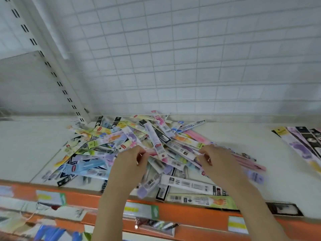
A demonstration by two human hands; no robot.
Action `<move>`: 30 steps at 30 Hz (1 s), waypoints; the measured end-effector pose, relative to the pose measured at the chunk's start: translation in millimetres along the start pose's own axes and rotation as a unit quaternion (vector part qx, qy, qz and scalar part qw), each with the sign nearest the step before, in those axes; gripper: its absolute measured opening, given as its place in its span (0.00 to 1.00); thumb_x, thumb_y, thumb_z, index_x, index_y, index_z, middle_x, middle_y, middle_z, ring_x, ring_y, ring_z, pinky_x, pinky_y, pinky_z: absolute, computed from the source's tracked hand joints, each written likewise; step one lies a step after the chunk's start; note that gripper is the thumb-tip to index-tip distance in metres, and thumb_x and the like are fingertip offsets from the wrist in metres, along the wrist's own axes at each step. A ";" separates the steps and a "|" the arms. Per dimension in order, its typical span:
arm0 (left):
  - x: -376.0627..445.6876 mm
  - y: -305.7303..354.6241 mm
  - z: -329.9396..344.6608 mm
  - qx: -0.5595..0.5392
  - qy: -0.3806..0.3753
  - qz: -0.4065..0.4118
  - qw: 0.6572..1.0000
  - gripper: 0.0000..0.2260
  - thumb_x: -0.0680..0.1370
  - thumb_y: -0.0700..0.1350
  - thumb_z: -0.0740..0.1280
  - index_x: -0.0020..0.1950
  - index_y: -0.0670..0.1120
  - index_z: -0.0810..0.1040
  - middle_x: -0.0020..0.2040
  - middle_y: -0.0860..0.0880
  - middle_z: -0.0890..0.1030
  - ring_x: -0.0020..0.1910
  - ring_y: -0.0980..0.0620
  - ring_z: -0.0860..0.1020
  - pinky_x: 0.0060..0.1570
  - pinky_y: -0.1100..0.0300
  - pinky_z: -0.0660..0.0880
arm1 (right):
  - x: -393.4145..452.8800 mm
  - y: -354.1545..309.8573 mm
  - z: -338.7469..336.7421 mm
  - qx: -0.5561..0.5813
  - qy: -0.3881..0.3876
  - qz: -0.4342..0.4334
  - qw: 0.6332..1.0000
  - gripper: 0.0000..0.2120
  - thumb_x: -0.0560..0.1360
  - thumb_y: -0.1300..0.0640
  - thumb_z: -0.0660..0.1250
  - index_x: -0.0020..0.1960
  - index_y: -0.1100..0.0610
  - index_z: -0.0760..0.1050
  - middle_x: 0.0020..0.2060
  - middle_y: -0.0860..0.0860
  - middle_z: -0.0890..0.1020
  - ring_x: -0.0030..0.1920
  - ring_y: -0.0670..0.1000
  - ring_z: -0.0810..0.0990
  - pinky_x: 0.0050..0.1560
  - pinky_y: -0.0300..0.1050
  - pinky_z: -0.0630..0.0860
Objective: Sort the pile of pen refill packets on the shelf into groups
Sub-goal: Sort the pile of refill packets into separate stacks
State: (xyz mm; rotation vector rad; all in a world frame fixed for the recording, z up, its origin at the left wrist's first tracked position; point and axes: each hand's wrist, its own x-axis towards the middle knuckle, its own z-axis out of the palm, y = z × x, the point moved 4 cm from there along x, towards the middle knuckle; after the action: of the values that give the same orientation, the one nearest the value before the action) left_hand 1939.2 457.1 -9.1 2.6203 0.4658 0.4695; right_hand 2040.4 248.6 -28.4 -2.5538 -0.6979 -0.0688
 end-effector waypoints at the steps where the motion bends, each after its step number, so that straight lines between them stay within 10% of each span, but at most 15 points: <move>1: 2.2 -5.5 -0.5 -0.002 -0.007 0.003 1.000 0.09 0.79 0.46 0.62 0.38 0.49 0.72 0.27 0.55 0.70 0.26 0.59 0.67 0.28 0.66 0.61 | -1.0 -2.4 2.4 -0.002 0.004 0.008 1.000 0.12 0.79 0.51 0.58 0.58 0.53 0.76 0.47 0.49 0.83 0.41 0.48 0.79 0.43 0.45 0.77; 22: 17.1 -48.2 -14.7 -0.041 -0.025 0.004 0.999 0.07 0.79 0.47 0.62 0.43 0.46 0.76 0.32 0.52 0.77 0.34 0.50 0.76 0.39 0.53 0.75 | 113.9 -58.5 29.4 -0.032 -0.031 0.021 0.999 0.12 0.78 0.57 0.56 0.48 0.58 0.78 0.43 0.54 0.82 0.43 0.55 0.79 0.42 0.43 0.72; 30: 11.5 -59.6 -27.1 -0.013 -0.021 -0.022 0.999 0.06 0.79 0.48 0.61 0.44 0.49 0.74 0.36 0.50 0.81 0.35 0.53 0.77 0.39 0.56 0.74 | 153.2 -66.7 55.7 -0.097 -0.103 0.049 0.989 0.23 0.78 0.42 0.58 0.31 0.57 0.65 0.28 0.50 0.69 0.36 0.54 0.72 0.40 0.43 0.69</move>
State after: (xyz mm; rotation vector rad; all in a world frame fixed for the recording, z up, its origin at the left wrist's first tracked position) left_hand 1924.1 521.8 -11.2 2.5847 0.4985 0.4023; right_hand 2136.3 396.2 -21.4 -2.8055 -0.6681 0.1708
